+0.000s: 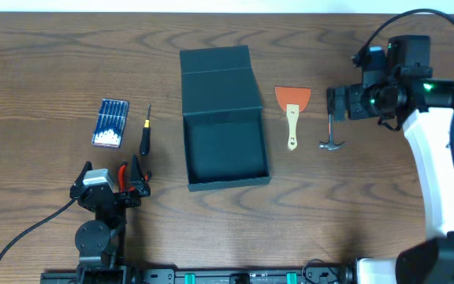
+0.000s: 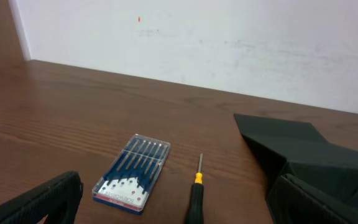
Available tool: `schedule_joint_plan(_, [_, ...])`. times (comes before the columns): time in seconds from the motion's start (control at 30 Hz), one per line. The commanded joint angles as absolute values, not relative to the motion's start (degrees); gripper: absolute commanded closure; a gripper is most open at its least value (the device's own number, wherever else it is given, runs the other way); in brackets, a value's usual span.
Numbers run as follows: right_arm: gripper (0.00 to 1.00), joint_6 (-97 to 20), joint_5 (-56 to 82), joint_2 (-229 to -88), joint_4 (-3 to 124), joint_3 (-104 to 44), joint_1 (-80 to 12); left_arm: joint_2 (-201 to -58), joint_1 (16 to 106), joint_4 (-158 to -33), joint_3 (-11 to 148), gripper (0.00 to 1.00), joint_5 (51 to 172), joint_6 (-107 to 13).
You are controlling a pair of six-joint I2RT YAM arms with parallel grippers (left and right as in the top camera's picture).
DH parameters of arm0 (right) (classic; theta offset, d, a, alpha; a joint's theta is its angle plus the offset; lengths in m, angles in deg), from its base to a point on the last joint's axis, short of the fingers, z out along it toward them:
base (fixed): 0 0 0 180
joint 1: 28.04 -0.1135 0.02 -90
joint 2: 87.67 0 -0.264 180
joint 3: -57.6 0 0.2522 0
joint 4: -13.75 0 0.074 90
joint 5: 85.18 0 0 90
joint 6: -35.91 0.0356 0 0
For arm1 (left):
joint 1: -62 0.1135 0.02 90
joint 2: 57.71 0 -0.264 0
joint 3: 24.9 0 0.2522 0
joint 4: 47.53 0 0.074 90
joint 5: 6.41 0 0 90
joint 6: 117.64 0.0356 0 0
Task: Pack container
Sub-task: 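Move the right gripper forward over the claw hammer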
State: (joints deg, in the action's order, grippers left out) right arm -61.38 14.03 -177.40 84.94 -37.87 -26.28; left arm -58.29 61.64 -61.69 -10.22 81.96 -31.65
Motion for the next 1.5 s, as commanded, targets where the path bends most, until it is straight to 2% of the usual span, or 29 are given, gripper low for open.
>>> schedule_joint_plan(0.0, [0.01, -60.11, 16.41, -179.06, 85.42, -38.88, -25.82, -57.94, 61.94, -62.76, -10.85, 0.02, 81.89, -30.86])
schedule_joint_plan(0.67, [0.01, -60.13, 8.15, -200.20, 91.21, -38.49, -25.87, -57.94, 61.94, -62.76, -10.87, 0.02, 81.89, -30.86])
schedule_joint_plan(1.47, [0.01, -57.66, 5.14, -201.21, 83.49, -28.63, -25.87, -57.94, 61.94, -62.76, -10.85, 0.02, 81.87, -30.86])
